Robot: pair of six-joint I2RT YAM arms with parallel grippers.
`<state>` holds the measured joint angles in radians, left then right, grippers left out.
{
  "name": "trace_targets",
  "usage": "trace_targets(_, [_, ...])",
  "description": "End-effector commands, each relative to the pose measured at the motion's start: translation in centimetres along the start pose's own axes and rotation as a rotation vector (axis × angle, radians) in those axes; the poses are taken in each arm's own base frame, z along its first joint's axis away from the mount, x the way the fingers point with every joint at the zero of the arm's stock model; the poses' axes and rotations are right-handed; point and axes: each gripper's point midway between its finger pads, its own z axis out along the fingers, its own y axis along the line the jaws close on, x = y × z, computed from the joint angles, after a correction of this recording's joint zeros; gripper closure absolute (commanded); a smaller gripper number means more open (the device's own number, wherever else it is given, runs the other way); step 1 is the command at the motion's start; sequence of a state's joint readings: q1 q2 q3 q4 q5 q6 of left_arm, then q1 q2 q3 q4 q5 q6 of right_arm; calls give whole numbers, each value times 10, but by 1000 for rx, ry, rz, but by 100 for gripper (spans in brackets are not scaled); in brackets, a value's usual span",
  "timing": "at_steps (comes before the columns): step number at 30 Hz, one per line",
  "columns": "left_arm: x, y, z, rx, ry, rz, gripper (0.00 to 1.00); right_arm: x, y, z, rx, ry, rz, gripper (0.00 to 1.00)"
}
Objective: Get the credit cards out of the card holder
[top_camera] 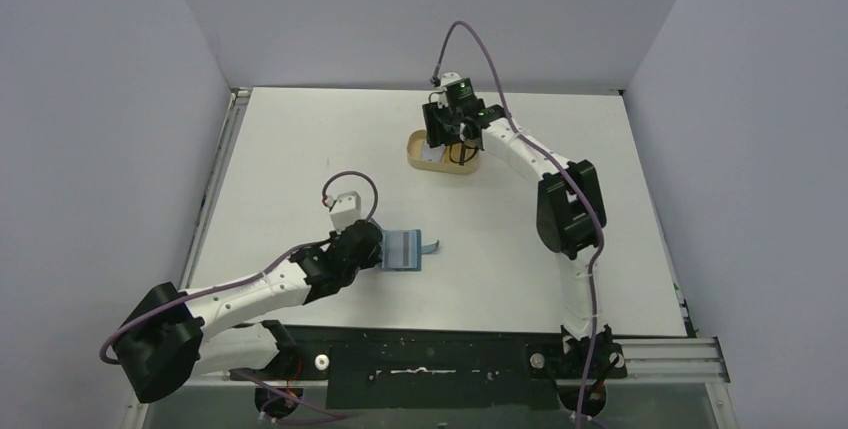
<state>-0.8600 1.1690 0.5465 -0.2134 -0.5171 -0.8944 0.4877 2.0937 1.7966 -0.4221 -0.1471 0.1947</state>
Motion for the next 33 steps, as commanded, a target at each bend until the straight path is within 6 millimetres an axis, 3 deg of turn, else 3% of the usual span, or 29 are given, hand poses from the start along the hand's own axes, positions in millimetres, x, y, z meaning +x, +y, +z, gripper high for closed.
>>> trace_targets(1, [-4, -5, -3, 45, -79, -114, 100, 23, -13, 28, 128, 127, -3, 50])
trace_targets(8, [1, -24, -1, 198, -120, -144, 100, 35, -10, 40, 146, 152, 20, 51])
trace_targets(17, [10, -33, 6, 262, -109, -140, 100, 59, -9, 23, 145, 185, 10, 51])
trace_targets(21, [12, -42, 10, 301, -117, -133, 100, 61, -7, 12, 143, 176, 15, 51])
trace_targets(23, [16, -48, 16, 329, -112, -119, 100, 45, -7, -1, 152, 120, 7, 48])
trace_targets(25, [21, -58, 20, 366, -98, -96, 100, 11, -7, -25, 156, 10, -7, 40])
trace_targets(26, [23, -63, 22, 380, -91, -74, 100, -8, -6, -40, 153, -54, -18, 32])
trace_targets(28, [27, -70, 27, 395, -77, -49, 100, -40, -2, -73, 119, -175, -17, 2])
trace_targets(31, [32, -75, 35, 403, -68, -52, 100, -60, 3, -105, 9, -268, 101, 0])
trace_targets(33, [34, -75, 40, 408, -60, -69, 100, -49, 10, -114, -85, -244, 170, 0])
